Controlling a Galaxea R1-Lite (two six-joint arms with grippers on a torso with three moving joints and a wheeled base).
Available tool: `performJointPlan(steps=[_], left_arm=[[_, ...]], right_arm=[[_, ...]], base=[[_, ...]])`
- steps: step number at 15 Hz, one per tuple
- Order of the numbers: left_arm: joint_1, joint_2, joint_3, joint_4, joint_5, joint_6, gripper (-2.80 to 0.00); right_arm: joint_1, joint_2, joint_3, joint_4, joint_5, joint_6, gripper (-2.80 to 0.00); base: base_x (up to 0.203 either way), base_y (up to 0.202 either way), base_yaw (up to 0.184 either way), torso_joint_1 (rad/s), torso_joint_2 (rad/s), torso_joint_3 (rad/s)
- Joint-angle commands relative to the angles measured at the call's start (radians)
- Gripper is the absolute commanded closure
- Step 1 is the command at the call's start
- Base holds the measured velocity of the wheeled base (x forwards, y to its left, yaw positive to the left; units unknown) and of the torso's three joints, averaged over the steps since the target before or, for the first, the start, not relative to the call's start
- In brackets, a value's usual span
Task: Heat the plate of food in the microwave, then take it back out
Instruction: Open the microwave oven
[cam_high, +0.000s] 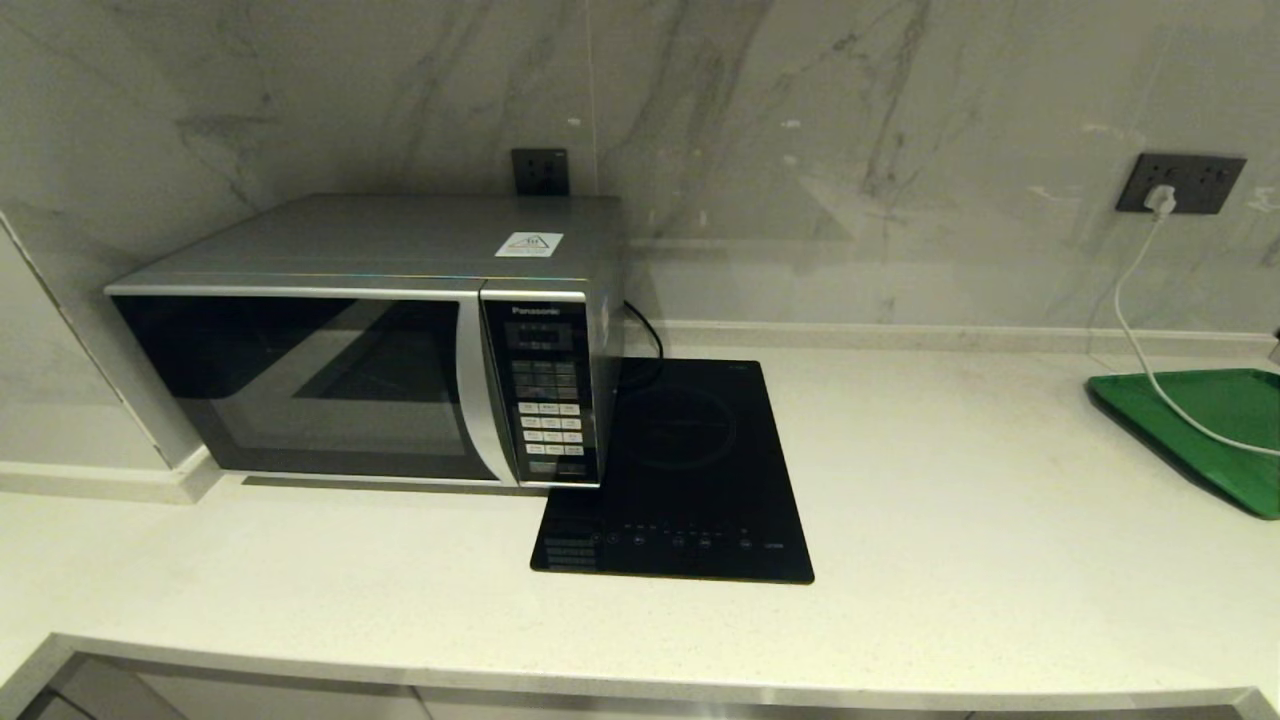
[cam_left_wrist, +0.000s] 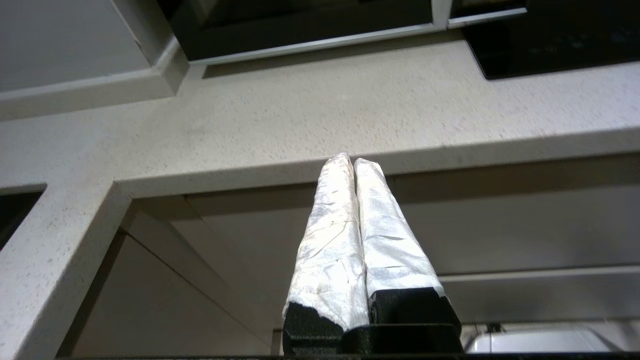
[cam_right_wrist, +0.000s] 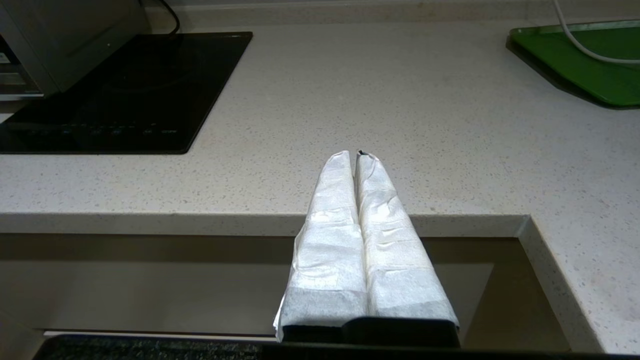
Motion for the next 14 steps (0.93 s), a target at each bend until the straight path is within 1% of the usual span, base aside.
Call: performJointPlan(steps=[1, 2, 3, 4, 5, 6, 7, 8, 14], left_arm=[[0.0, 0.0, 0.099, -0.228, 0.012, -0.018, 0.0], [0.001, 0.0, 0.108, -0.244, 0.001, -0.037, 0.0], [0.001, 0.0, 0.123, -0.232, -0.034, -0.036, 0.0], [0.001, 0.0, 0.142, -0.27, -0.057, -0.012, 0.0], [0.001, 0.0, 0.143, -0.248, -0.062, -0.011, 0.0], [0.001, 0.0, 0.139, -0.207, -0.068, -0.024, 0.0], [0.0, 0.004, 0.128, -0.174, -0.07, -0.074, 0.0], [0.001, 0.002, 0.119, -0.149, -0.07, -0.081, 0.0], [0.001, 0.0, 0.125, -0.171, -0.057, -0.092, 0.0]], right_arm=[[0.001, 0.0, 0.0, 0.0, 0.0, 0.0, 0.0], [0.001, 0.0, 0.0, -0.001, 0.0, 0.0, 0.0], [0.001, 0.0, 0.0, 0.0, 0.0, 0.0, 0.0], [0.0, 0.0, 0.0, -0.001, 0.0, 0.0, 0.0], [0.0, 0.0, 0.0, -0.001, 0.0, 0.0, 0.0], [0.001, 0.0, 0.0, -0.001, 0.0, 0.0, 0.0], [0.001, 0.0, 0.0, 0.0, 0.0, 0.0, 0.0], [0.001, 0.0, 0.0, -0.001, 0.0, 0.0, 0.0], [0.001, 0.0, 0.0, 0.0, 0.0, 0.0, 0.0]], base=[[0.0, 0.0, 0.0, 0.0, 0.0, 0.0], [0.0, 0.0, 0.0, 0.0, 0.0, 0.0], [0.0, 0.0, 0.0, 0.0, 0.0, 0.0], [0.0, 0.0, 0.0, 0.0, 0.0, 0.0], [0.0, 0.0, 0.0, 0.0, 0.0, 0.0], [0.0, 0.0, 0.0, 0.0, 0.0, 0.0], [0.0, 0.0, 0.0, 0.0, 0.0, 0.0], [0.0, 0.0, 0.0, 0.0, 0.0, 0.0], [0.0, 0.0, 0.0, 0.0, 0.0, 0.0]])
